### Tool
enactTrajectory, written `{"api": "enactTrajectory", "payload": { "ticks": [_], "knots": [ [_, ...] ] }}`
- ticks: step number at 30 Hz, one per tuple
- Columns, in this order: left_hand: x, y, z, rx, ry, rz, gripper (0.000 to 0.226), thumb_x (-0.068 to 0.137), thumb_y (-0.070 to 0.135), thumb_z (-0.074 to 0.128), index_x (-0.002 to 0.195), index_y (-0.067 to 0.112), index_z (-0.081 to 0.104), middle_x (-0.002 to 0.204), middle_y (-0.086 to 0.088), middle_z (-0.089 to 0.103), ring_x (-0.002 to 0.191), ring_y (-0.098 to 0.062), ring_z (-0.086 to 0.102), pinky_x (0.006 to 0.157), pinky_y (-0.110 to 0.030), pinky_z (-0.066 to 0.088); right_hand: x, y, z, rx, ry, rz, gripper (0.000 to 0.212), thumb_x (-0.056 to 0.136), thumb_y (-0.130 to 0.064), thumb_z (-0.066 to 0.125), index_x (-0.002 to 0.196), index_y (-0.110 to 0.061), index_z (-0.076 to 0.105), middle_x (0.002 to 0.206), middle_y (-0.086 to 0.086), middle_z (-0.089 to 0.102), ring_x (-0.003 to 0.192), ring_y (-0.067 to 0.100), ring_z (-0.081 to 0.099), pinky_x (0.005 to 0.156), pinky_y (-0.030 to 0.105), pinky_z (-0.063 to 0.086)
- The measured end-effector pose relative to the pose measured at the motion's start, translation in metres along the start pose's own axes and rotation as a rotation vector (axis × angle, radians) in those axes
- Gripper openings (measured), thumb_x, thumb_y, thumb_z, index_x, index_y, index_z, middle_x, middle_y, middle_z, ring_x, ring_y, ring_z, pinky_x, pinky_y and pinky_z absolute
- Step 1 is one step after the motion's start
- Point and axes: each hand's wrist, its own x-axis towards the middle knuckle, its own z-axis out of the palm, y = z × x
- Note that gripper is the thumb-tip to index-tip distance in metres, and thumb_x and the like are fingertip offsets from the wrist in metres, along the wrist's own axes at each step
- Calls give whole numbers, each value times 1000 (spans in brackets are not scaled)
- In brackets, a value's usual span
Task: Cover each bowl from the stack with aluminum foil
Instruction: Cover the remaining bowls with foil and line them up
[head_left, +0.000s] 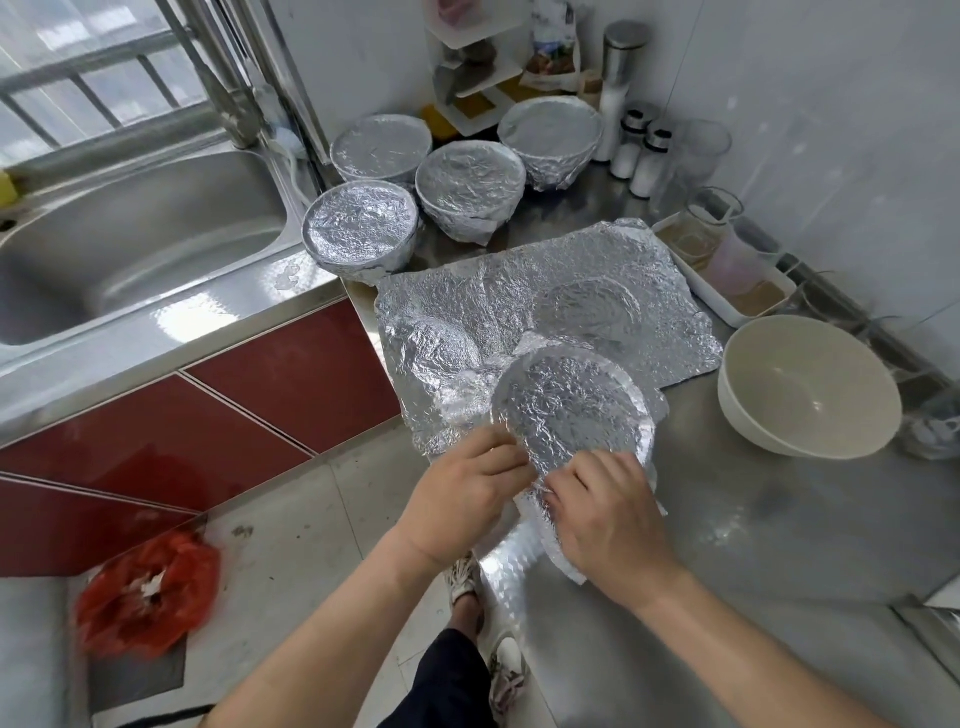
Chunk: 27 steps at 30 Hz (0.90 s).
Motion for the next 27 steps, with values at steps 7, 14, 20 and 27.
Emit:
{"api": "enactTrajectory", "payload": {
  "ticks": [7,14,20,27],
  "knots": [
    [-15,-12,1,2,-79,-127,23,78,-3,76,97,10,75,102,-3,69,105,-23,61,95,-25,47,6,-21,19,-9,53,93,19,70,-1,74,71,-14,61,69,0,49,66,22,47,65,33,34],
    [-10,4,-4,-90,-109,-161,17,87,22,66,98,14,75,96,1,68,96,-20,60,85,-27,50,-4,1,1,124,-39,95,23,83,-41,55,96,-25,65,92,-8,57,87,14,52,75,30,31],
    [-9,4,7,-59,-87,-128,11,79,12,76,87,19,76,85,5,64,84,-18,58,64,-29,49,-7,18,-3,46,-78,-54,15,89,-33,54,84,-24,65,86,-8,58,81,17,56,75,33,35],
    [-8,3,13,-71,-34,-77,19,77,-6,67,81,12,73,84,1,66,88,-21,57,72,-32,50,-5,15,10,17,-73,-77,10,83,-14,68,77,-19,61,77,-3,55,71,21,51,73,33,36]
  ]
}}
